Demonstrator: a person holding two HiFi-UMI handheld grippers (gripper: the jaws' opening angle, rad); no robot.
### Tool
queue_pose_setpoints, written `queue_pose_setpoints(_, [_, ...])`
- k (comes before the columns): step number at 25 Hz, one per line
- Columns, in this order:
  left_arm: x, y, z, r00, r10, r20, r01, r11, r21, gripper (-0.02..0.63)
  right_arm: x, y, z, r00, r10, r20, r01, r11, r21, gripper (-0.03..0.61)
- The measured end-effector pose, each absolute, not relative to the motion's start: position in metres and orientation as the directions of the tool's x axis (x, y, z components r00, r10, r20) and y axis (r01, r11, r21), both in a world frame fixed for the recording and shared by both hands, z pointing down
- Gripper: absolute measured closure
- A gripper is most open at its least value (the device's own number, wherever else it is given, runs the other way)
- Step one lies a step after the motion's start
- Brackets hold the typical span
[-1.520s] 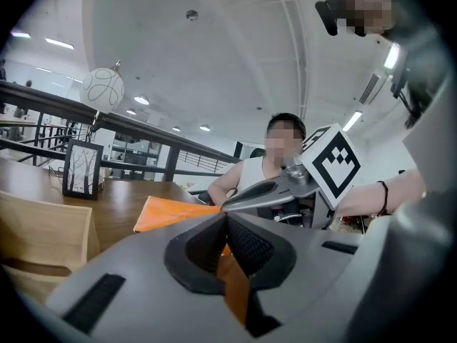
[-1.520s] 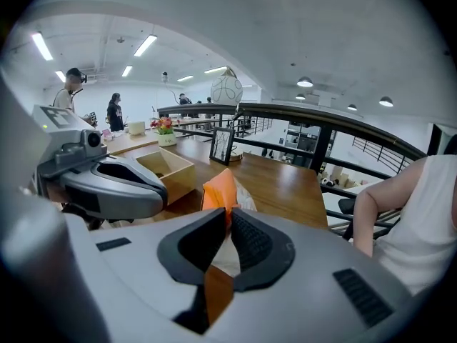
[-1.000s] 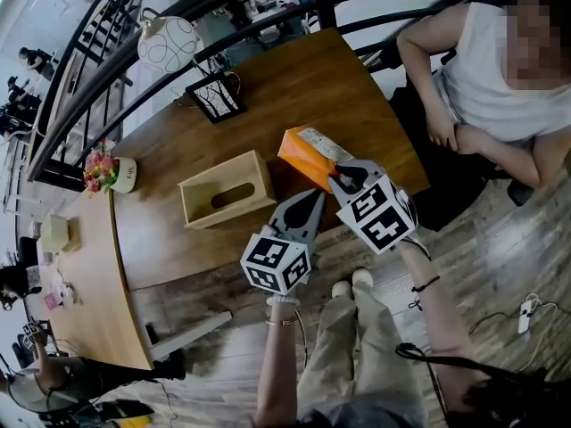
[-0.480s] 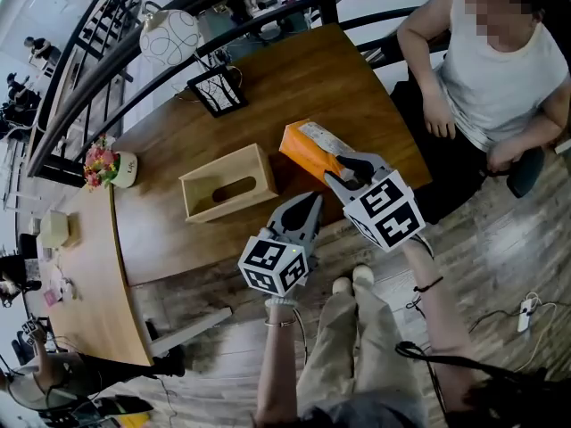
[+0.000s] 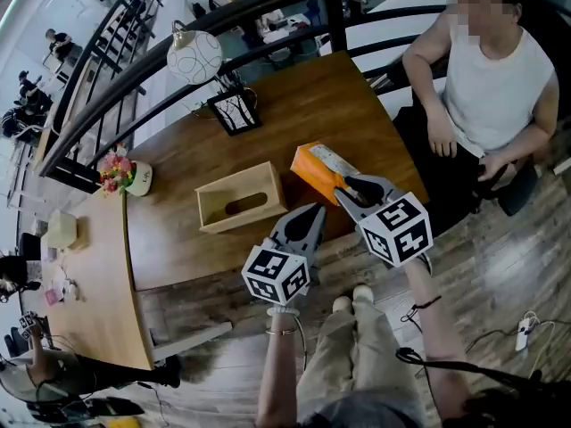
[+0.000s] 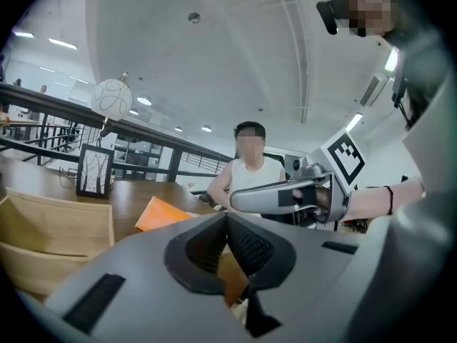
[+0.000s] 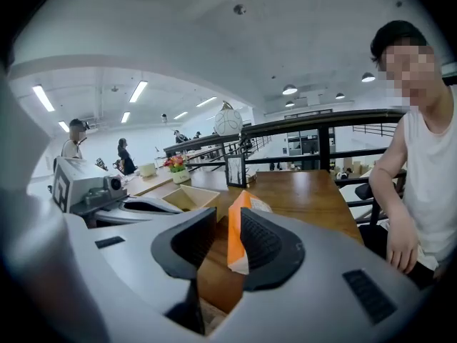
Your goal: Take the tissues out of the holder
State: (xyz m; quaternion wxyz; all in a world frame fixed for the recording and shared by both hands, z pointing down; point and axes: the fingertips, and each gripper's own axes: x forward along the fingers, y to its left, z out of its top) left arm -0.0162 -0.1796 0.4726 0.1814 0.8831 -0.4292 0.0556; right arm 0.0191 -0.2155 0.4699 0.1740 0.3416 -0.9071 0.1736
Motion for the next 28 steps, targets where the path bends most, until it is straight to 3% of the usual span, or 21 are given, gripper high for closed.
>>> queue_pose_setpoints(11, [-0.021,-0.156,0.417,0.636,-0.746,0.194,-0.771,-0.604,0.202,0.606,0.0,-0.18,0.426,-0.754,-0.545,0.367,-0.639,0.737,-0.218,0.557])
queue_pose_setpoints(28, [-0.021,-0.128,0.351,0.647,-0.751,0.133,-0.759,-0.651,0.018,0.606,-0.009,-0.15,0.345,-0.813,-0.547,0.197,-0.577,0.802,-0.153,0.566])
